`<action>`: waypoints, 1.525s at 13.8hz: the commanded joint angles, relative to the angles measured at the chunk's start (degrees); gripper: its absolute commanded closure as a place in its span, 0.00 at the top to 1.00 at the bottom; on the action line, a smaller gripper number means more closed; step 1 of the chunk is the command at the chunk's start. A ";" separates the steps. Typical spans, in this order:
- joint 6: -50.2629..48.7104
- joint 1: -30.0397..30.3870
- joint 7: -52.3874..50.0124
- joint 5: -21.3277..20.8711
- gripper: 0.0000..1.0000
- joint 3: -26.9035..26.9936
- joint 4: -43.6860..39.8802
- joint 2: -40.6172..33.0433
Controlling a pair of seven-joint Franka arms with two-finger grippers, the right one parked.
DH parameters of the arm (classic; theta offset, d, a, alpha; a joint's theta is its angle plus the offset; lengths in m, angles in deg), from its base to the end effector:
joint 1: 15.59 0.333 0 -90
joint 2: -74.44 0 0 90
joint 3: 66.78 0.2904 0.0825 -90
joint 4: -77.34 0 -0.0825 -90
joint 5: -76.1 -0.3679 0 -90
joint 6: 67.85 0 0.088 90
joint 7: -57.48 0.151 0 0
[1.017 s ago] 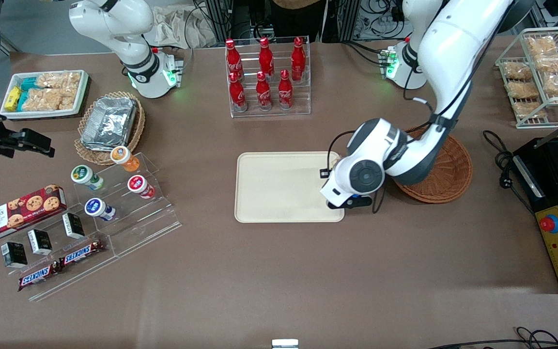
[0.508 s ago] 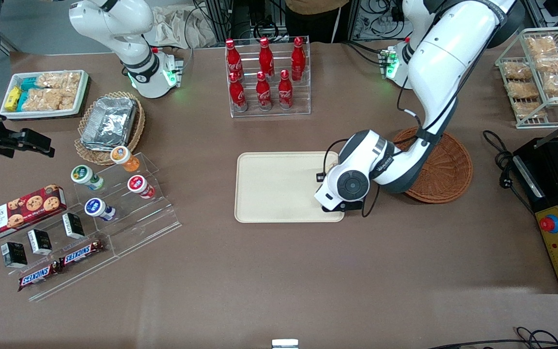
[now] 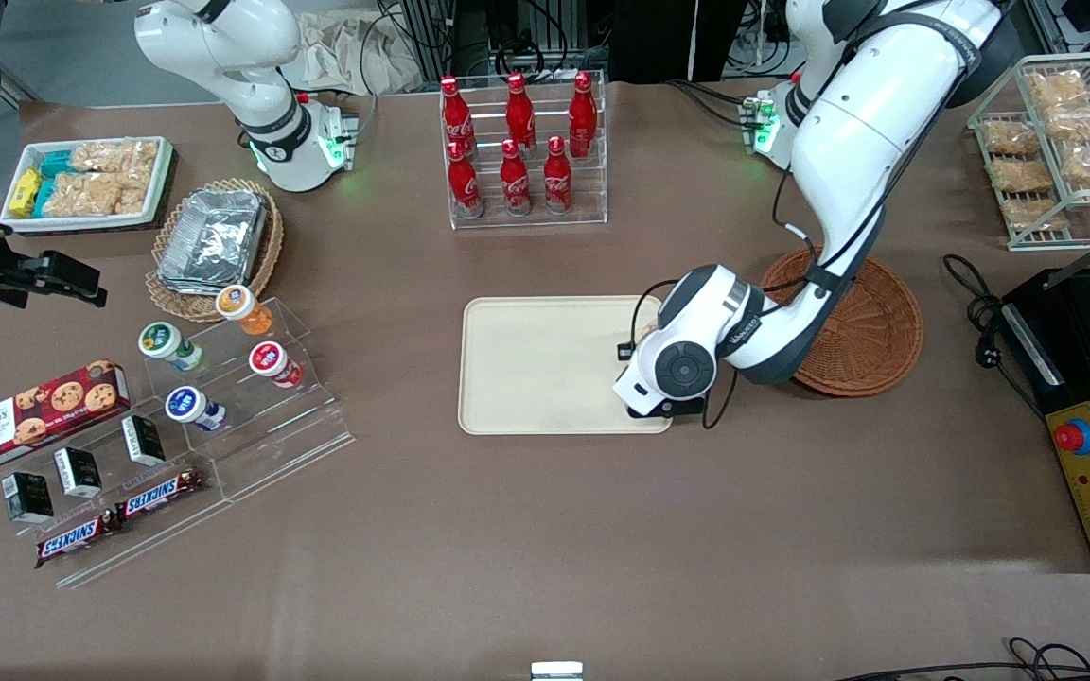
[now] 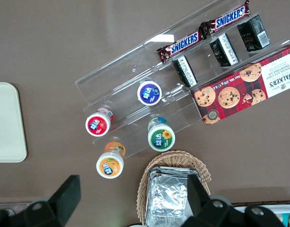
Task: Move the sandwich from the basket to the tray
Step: 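Open the left gripper to release the sandwich and lift away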
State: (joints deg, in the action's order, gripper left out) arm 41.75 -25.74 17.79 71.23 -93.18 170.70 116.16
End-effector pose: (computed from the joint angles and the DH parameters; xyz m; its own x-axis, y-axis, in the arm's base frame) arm 0.4931 -0.3422 0.1562 0.9037 0.0622 -0.4237 0.0467 -0.9978 -0.0469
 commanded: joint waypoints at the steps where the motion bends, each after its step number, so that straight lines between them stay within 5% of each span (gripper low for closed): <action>1: 0.08 -0.66 -1.26 -1.11 0.31 0.03 -1.69 1.34; 4: 0.17 -1.18 -1.35 -1.02 0.36 0.03 -1.69 1.34; 5: 0.17 -1.18 -1.35 -1.02 0.49 0.03 -1.69 1.34; 6: 0.17 -1.18 -1.35 -1.02 0.84 0.03 -1.69 1.34; 7: 0.17 -1.10 -1.35 -1.02 1.00 0.03 -1.78 1.26; 13: -0.87 -1.01 -2.76 -2.15 1.00 0.03 -2.30 -0.93; 21: -18.61 6.45 -1.10 -1.55 1.00 -0.23 -5.90 -15.43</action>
State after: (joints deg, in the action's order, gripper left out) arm 26.75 -21.41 15.27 69.68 -93.15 165.01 103.95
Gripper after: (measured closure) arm 0.000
